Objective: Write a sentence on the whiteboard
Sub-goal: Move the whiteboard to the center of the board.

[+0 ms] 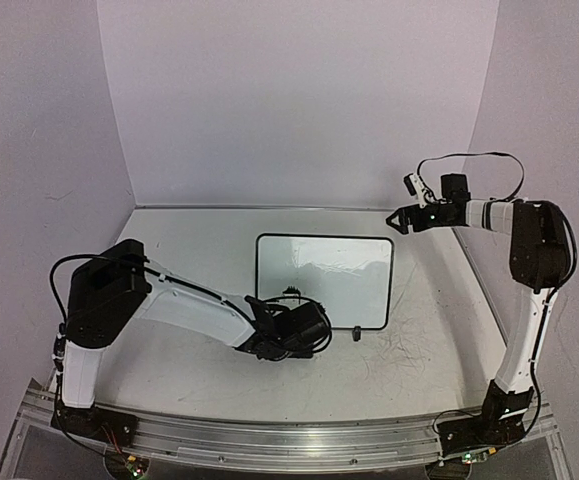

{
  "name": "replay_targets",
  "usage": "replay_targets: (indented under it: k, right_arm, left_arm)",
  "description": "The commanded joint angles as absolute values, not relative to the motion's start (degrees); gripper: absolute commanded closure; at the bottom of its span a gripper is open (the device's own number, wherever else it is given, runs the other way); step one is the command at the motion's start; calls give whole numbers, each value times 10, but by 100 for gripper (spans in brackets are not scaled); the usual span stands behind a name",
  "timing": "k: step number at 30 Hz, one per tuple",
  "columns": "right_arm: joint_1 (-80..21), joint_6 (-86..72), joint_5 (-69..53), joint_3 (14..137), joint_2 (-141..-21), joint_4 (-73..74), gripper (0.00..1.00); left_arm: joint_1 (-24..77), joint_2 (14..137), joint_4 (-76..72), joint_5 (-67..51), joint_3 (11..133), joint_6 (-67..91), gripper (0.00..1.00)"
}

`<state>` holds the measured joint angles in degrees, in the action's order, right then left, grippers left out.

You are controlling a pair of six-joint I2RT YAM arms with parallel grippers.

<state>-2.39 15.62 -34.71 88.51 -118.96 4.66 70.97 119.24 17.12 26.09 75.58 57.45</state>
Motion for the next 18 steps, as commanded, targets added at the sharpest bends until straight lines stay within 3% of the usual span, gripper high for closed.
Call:
replay_targets:
  k: [1, 9, 14, 18]
  right_arm:
    - [-25, 160, -380, 905, -1181, 19, 2]
    - [-25, 152, -385, 896, -1166, 6, 2]
    - [-25, 147, -392, 880, -1152, -22, 2]
    - [-31, 146, -394, 879, -1156, -24, 2]
  left_arm:
    - [708, 1218, 215, 319, 800, 591, 46]
    - [688, 1234, 213, 334, 808, 563, 59]
    - [678, 1214, 194, 327, 767, 554, 61]
    - [668, 1207, 180, 333, 756, 525, 75]
